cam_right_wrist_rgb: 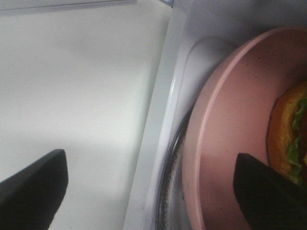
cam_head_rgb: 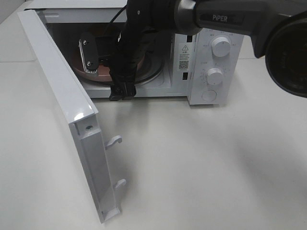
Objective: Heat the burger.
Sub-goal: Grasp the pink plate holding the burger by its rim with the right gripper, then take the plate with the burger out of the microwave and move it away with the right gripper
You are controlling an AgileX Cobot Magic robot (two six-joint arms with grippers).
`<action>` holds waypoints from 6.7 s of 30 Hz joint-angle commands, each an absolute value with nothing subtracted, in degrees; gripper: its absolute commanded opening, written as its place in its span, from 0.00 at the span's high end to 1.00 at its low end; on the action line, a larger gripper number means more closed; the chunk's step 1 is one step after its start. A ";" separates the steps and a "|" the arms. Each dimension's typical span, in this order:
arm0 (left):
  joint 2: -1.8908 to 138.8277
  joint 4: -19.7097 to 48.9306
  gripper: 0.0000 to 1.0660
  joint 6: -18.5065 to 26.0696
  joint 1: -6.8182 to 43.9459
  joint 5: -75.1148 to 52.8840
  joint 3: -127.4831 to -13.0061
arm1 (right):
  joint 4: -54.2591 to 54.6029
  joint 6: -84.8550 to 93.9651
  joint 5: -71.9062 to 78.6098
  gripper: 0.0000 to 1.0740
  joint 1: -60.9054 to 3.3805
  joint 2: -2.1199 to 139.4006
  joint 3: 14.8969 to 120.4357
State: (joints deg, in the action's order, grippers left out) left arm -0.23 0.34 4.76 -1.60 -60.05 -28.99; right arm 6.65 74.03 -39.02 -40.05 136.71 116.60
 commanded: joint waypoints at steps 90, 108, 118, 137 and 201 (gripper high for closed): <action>-1.09 0.40 0.03 4.70 -1.72 -59.99 -28.99 | 11.23 65.15 -41.48 1.00 -39.36 147.36 124.33; -1.09 0.40 0.03 4.70 -1.72 -59.99 -28.99 | 10.94 65.03 -48.19 1.00 -39.36 146.91 124.33; -1.09 0.40 0.03 4.70 -1.72 -59.99 -28.99 | 10.37 66.46 -52.25 1.00 -39.36 145.13 124.27; -1.09 0.40 0.03 4.70 -1.72 -59.99 -28.99 | 9.22 70.59 -42.00 1.00 -38.67 131.21 106.80; -1.09 0.40 0.03 4.70 -1.72 -59.99 -28.99 | 8.31 85.89 -4.41 1.00 -40.22 97.75 59.59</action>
State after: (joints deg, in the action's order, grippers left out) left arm -0.23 0.34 4.76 -1.60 -60.05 -28.99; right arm 8.25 86.12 -9.57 -40.74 99.69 59.07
